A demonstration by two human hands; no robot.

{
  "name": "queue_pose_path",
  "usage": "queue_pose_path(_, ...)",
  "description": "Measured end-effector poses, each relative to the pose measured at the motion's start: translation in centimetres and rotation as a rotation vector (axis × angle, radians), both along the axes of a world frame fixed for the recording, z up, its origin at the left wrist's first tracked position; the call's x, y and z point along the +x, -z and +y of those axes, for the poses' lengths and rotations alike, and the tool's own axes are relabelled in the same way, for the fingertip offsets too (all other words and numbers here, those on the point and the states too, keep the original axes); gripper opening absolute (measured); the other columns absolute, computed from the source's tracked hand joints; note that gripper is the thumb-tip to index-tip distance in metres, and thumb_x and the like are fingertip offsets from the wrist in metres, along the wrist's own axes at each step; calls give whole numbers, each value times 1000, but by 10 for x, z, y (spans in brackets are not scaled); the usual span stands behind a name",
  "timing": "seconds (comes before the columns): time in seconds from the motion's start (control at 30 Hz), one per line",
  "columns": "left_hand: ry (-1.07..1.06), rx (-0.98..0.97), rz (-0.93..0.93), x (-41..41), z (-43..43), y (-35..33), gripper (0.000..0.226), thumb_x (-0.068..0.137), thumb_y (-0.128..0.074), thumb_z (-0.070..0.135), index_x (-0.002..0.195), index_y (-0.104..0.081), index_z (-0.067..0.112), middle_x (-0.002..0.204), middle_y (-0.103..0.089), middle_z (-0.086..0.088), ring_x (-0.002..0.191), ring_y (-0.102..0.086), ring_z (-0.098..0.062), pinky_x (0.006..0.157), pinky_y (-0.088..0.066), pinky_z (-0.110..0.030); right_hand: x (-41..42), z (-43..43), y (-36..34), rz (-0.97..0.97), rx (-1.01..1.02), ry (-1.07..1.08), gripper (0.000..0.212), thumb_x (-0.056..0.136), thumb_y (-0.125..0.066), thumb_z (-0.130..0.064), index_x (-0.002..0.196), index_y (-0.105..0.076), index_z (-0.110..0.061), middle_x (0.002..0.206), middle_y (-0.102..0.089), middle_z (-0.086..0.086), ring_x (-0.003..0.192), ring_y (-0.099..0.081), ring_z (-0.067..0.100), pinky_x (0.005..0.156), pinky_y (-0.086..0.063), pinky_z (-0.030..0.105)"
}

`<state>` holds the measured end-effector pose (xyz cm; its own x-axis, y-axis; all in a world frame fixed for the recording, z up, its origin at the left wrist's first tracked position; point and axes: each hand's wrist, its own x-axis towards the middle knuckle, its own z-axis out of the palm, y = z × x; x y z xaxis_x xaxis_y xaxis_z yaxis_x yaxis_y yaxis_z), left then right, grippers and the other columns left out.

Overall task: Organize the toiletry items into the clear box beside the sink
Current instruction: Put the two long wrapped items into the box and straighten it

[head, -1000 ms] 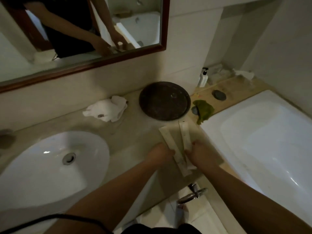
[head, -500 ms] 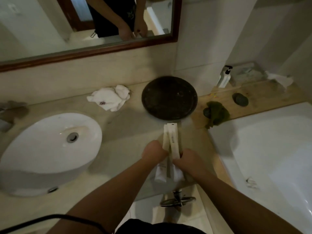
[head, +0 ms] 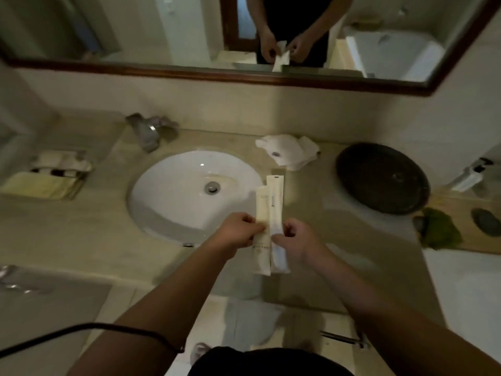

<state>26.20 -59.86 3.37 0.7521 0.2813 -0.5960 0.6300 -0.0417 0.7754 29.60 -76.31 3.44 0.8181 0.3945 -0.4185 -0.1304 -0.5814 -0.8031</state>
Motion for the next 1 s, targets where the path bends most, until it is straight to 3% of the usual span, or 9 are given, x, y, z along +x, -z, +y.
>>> queue_pose_path(0.1, -137, -71, -76, -41, 73, -13, 27, 82, -71, 14, 102, -60, 0, 92, -68, -14, 75, -67, -22, 61, -59, -30, -24, 75, -12, -31, 89, -83, 21, 84, -72, -11, 74, -53, -12, 68, -55, -2, 60, -51, 12, 58, -42, 29)
queue_pose_path(0.3, -337, -153, -178, -126, 202, -31, 21, 82, -69, 6, 103, -67, 2, 105, -72, -19, 95, -70, -32, 87, -57, -45, -71, 209, -31, 120, 253, -219, 17, 92, -62, -13, 94, -62, 4, 85, -65, 16, 76, -61, 25, 66, -49, 32)
queue_pose_path(0.47, -468, -127, -180, -172, 266, -39, 19, 80, -73, 13, 98, -67, 8, 104, -72, -18, 98, -69, -32, 91, -54, -52, -96, 280, -38, 165, 246, -358, 19, 87, -65, -4, 106, -62, -6, 100, -72, 7, 92, -69, 21, 81, -54, 34)
queue_pose_path(0.6, -565, -137, -183, -193, 303, -42, 16, 80, -73, 14, 95, -67, 10, 107, -71, -18, 100, -68, -33, 92, -53, -48, -103, 330, -42, 237, 265, -425, 33, 85, -58, 4, 115, -65, -10, 106, -73, 10, 97, -70, 26, 79, -56, 39)
queue_pose_path(0.67, -595, -135, -191, -199, 321, -43, 18, 80, -73, 14, 96, -67, 9, 107, -71, -20, 92, -68, -30, 87, -53, -43, -101, 355, -45, 288, 279, -400, 27, 87, -54, 2, 107, -66, -11, 101, -74, 13, 95, -70, 31, 86, -54, 47)
queue_pose_path(0.73, -616, -122, -188, -201, 339, -43, 25, 81, -73, 15, 103, -65, 6, 102, -71, -17, 84, -66, -25, 78, -52, -37, -98, 378, -48, 437, 352, -346, 21, 89, -45, 1, 97, -61, -10, 83, -72, 8, 76, -68, 23, 74, -54, 37)
queue_pose_path(0.83, -635, -90, -168, -196, 369, -43, 25, 81, -73, 16, 104, -64, 8, 91, -72, -7, 77, -67, -17, 69, -54, -31, -86, 412, -49, 710, 496, -323, 9, 75, -40, -6, 79, -45, -13, 60, -52, 2, 56, -46, 15, 60, -40, 30)
queue_pose_path(0.87, -639, -90, -169, -193, 379, -43, 22, 82, -72, 16, 101, -64, 10, 88, -71, -4, 73, -67, -15, 63, -55, -28, -81, 423, -50, 781, 545, -335, 7, 70, -45, -13, 76, -43, -14, 60, -47, 2, 57, -43, 16, 61, -39, 31)
queue_pose_path(1.0, -656, -81, -146, -172, 416, -48, 17, 83, -71, 14, 98, -63, 12, 84, -70, -1, 67, -66, -10, 51, -51, -21, -55, 462, -48, 947, 607, -478, 42, 46, -82, -29, 72, -51, -16, 58, -43, -1, 53, -44, 16, 60, -38, 32)
